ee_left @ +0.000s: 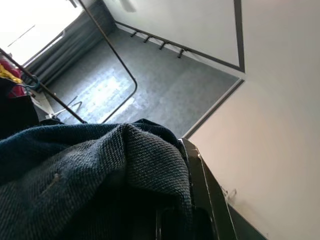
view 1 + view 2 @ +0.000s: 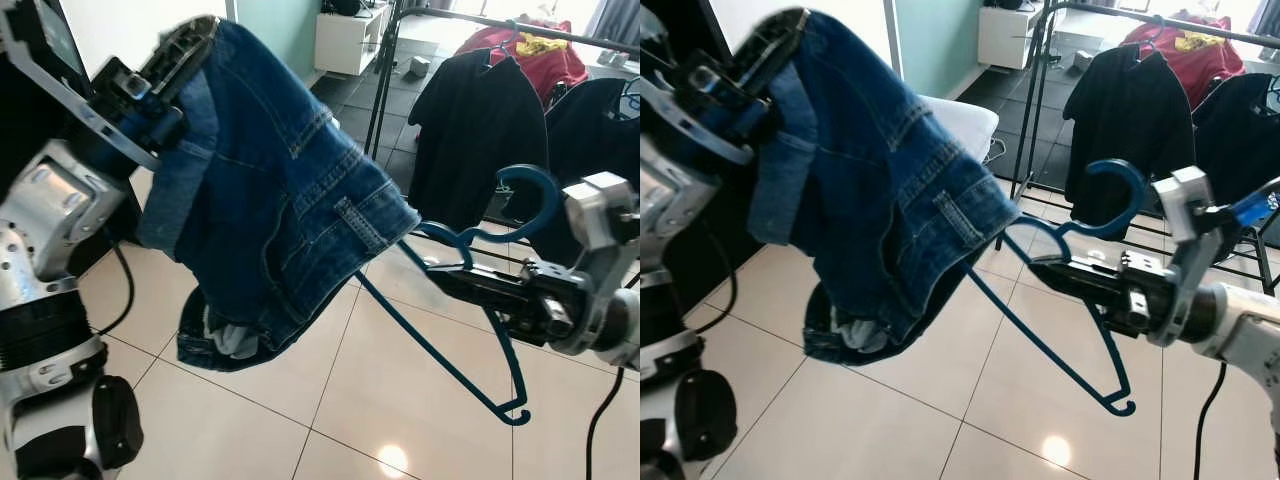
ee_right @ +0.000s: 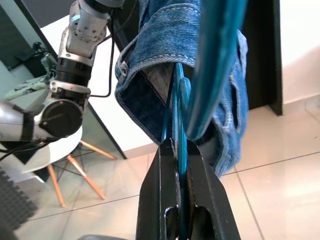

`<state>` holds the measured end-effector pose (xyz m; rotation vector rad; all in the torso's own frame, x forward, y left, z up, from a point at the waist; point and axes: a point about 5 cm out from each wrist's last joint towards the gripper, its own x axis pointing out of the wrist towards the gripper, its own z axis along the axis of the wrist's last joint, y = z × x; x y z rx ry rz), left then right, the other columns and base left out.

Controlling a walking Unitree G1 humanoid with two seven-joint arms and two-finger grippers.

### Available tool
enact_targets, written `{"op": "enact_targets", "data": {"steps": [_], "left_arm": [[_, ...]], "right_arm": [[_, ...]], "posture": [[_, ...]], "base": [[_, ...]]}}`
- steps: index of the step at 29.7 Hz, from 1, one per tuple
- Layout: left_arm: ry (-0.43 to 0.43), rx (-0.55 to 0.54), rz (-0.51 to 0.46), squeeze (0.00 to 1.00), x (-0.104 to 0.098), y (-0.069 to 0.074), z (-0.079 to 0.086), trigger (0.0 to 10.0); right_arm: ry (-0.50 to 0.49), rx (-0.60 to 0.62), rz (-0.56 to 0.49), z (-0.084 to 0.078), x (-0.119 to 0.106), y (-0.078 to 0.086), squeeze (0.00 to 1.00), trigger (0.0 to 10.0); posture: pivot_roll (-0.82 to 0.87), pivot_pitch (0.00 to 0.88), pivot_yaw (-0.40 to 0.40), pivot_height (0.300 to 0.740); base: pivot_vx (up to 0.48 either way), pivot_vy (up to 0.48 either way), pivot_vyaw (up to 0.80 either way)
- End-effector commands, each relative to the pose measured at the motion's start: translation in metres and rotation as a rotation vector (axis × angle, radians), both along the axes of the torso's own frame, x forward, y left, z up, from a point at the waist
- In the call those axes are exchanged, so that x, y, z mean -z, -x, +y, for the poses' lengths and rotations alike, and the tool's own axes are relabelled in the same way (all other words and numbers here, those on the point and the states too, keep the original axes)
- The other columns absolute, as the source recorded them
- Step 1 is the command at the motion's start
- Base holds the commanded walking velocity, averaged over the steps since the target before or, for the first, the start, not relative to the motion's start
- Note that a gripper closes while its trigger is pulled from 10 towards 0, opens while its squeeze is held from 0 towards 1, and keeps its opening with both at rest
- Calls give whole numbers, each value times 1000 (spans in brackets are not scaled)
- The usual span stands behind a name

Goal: Hang hanger

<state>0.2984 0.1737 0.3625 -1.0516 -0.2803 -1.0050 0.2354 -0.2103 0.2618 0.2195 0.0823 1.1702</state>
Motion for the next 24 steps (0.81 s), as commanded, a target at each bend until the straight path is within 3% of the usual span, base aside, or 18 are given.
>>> {"op": "enact_targets", "data": {"steps": [1, 6, 11, 14, 15, 18, 19, 20, 21, 23, 24], "left_arm": [[38, 11, 11, 0, -6, -1, -6, 0], [72, 4, 93, 0, -1, -8, -12, 0], [42, -28, 255, 0, 16, -21, -29, 0], [42, -28, 255, 0, 16, -21, -29, 0], [-8, -78, 352, 0, 31, -27, -32, 0], [-18, -92, 384, 0, 35, -29, -32, 0], [-47, -109, 411, 0, 42, -31, -32, 1922], [-47, -109, 411, 0, 42, -31, -32, 1922], [-62, -122, 425, 0, 45, -32, -31, 4314], [-71, -132, 437, 0, 48, -33, -30, 4314], [-152, -169, 440, 0, 54, -36, -24, 10000]], "right_arm": [[14, -11, -24, 7, 0, 0, 0, 10000], [21, -12, -39, 13, 2, -1, 0, 10000], [35, -7, -77, 16, -1, -5, 0, 10000], [35, -7, -77, 16, -1, -5, 0, 10000], [28, -14, -110, 17, -9, -6, 0, 10000], [28, -16, -121, 17, -12, -6, 0, 10000], [27, -17, -140, 17, -17, -6, 0, 10000], [27, -17, -140, 17, -17, -6, 0, 10000], [29, -15, -152, 16, -19, -6, 0, 10000], [31, -14, -161, 15, -21, -6, 0, 10000], [36, -10, -176, 13, -24, -5, 0, 10000]], "posture": [[-36, 82, -13, 740], [-33, 83, -11, 740], [-32, 86, -6, 740], [-32, 86, -6, 740], [-35, 85, -7, 740], [-35, 85, -7, 740], [-38, 86, -9, 740], [-38, 86, -9, 740], [-37, 85, -9, 740], [-37, 85, -9, 740], [-35, 86, -11, 740]], "base": [[0, 0, 0], [0, 0, 0], [0, 0, 0], [0, 0, 0], [0, 0, 0], [0, 0, 0], [0, 0, 0], [0, 0, 0], [0, 0, 0], [0, 0, 0], [0, 0, 0]]}}
